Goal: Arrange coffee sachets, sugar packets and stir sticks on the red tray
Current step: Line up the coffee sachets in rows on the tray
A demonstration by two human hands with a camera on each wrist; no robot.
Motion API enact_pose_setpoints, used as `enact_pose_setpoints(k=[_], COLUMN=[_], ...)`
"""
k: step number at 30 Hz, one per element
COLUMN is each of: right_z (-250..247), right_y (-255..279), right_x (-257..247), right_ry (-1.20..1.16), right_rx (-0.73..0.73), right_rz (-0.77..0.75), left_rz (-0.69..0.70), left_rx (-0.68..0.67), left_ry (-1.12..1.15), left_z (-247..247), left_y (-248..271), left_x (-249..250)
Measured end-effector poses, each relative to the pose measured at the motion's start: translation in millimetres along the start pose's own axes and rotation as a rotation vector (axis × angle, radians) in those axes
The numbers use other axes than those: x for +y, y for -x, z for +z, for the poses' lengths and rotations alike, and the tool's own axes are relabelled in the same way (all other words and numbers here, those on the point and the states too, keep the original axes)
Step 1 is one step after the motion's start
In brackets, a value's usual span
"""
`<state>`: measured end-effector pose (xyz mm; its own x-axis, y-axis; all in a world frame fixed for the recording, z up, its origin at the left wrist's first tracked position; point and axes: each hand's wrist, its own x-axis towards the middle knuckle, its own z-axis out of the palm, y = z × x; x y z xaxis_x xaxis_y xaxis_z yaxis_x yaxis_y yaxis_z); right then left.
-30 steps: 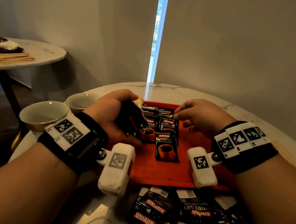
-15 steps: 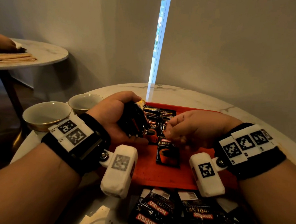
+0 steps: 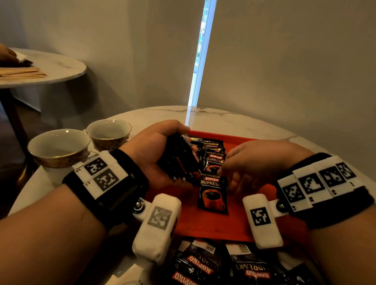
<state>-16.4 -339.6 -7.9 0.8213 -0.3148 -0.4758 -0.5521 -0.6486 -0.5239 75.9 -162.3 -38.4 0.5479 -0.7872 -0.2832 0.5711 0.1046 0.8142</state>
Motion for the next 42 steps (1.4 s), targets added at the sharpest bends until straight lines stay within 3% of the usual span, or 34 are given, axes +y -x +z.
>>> enact_pose_setpoints(k=[8, 14, 18, 26, 42], right_z=[3.5, 4.3, 4.8, 20.5, 24.9], right_y=[0.7, 5.2, 3.6, -7.7, -8.2], right_x=[-2.6, -7.7, -12.0, -17.5, -18.1], right_ry=[-0.098, -0.185, -0.313, -0.493, -0.493], right_rx=[-0.032, -0.047, 0.083, 0.154, 0.168], right_rz=[0.041, 0.025, -0.051, -0.105, -0.111], left_rz=[-0.004, 0.026, 0.073, 0.089, 0.090], left_rx=[-0.089, -0.029, -0.007, 0.100, 0.111], left_ry=[0.082, 0.027, -0.010, 0.036, 0.055], left_z=[12.5, 4.3, 1.1, -7.2, -6.2], left_y=[2.7, 3.2, 10.6, 12.9, 4.1], left_x=[-5.9, 0.8, 10.6, 22.7, 17.9])
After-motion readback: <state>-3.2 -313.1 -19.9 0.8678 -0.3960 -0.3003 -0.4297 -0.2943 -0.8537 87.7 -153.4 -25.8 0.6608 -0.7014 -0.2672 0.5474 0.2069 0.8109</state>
